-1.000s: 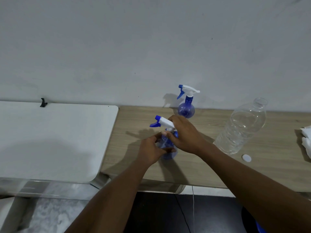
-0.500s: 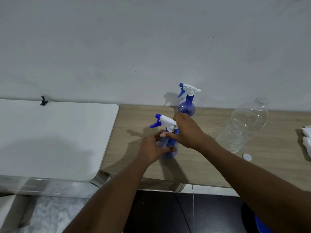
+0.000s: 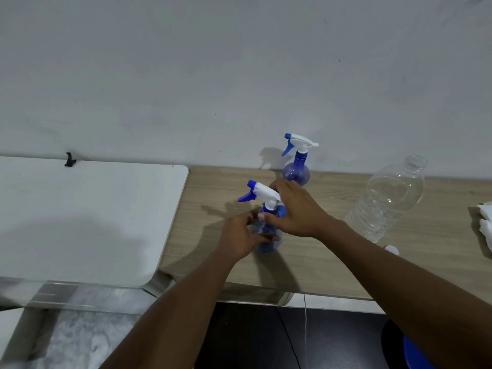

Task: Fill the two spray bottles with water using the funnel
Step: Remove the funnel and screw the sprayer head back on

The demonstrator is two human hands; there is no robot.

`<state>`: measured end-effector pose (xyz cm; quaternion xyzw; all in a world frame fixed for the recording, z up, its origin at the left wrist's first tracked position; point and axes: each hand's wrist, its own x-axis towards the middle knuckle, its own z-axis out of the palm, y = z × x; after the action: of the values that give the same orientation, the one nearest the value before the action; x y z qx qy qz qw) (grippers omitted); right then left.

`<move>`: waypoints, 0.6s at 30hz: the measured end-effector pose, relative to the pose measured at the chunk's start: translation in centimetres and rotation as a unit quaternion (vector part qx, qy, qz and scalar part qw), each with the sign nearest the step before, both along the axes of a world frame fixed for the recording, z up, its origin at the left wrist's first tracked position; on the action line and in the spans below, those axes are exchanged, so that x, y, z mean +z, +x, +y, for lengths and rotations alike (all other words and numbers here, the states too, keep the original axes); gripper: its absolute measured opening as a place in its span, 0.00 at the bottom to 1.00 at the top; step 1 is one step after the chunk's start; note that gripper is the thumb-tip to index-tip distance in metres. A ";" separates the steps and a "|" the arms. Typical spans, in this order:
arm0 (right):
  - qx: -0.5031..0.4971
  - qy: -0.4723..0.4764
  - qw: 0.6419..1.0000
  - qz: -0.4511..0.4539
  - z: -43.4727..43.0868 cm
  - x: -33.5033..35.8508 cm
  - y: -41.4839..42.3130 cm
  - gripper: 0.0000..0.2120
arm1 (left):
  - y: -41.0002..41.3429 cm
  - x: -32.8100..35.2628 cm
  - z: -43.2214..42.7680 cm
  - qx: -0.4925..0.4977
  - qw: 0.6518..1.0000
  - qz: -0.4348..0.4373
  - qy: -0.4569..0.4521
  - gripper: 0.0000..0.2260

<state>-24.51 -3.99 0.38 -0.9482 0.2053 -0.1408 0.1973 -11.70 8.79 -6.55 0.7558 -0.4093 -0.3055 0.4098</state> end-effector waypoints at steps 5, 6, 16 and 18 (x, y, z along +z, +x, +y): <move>-0.036 -0.022 0.999 0.031 0.2 0.2 0.4 0.26 | 0.0 -0.1 0.0 -0.007 1.000 -0.018 0.004 0.30; -0.030 -0.025 0.999 0.026 0.0 0.2 0.3 0.27 | 0.0 -0.2 0.0 -0.006 1.000 -0.010 0.005 0.32; -0.017 -0.012 1.000 0.005 -0.3 -0.4 0.2 0.26 | 0.0 -0.1 -0.1 0.002 1.000 0.000 0.016 0.30; 0.003 0.009 1.000 0.008 -0.4 -0.5 0.1 0.22 | 0.0 -0.3 -0.1 -0.002 1.000 -0.003 0.005 0.30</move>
<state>-24.45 -4.39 -0.12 -0.9481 0.2056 -0.1306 0.2047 -11.66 8.69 -6.80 0.7583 -0.4102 -0.3058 0.4040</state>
